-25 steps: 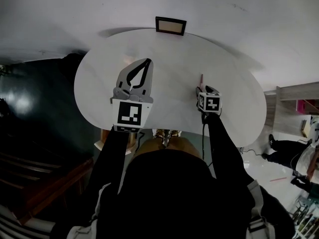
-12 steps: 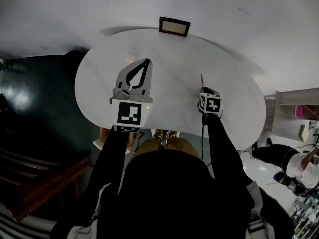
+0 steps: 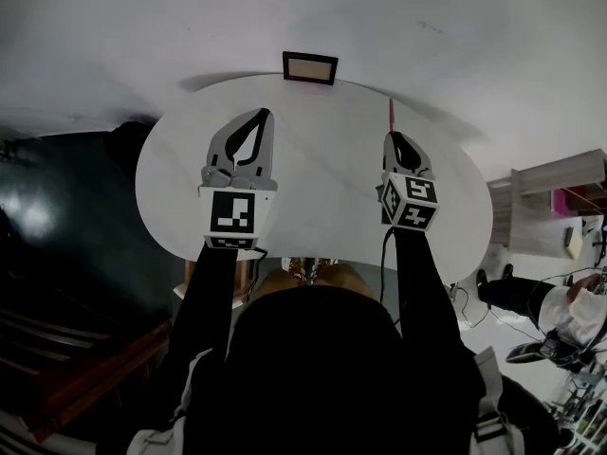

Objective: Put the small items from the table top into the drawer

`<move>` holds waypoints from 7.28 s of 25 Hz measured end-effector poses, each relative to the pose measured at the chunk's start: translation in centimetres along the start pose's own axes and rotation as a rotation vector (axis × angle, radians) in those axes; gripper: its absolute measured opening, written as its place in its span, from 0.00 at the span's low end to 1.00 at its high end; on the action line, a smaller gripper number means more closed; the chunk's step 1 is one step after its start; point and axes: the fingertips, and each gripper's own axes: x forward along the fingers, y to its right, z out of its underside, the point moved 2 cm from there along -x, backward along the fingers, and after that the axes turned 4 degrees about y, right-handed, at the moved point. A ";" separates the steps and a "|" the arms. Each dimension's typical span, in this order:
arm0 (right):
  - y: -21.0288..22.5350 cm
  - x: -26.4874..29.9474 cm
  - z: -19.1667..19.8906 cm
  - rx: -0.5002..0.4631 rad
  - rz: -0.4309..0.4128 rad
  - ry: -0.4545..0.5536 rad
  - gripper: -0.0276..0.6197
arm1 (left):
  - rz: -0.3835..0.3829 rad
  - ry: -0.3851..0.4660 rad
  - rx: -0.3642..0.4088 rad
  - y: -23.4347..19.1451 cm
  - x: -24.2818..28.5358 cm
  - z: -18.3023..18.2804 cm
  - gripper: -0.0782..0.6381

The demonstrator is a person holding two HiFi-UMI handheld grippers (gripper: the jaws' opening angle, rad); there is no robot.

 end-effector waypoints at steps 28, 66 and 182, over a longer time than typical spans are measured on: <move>-9.8 -1.8 -6.6 -0.001 -0.484 0.293 0.14 | -0.334 -0.116 0.063 -1.8 -8.8 0.9 0.13; -50.7 -14.0 11.0 -0.275 -1.389 -0.141 0.14 | -1.060 -0.353 -0.057 -7.3 -45.9 7.3 0.13; -33.3 21.5 11.9 -0.777 -0.928 -0.612 0.36 | -0.605 -0.226 -0.096 -10.9 -20.3 8.2 0.13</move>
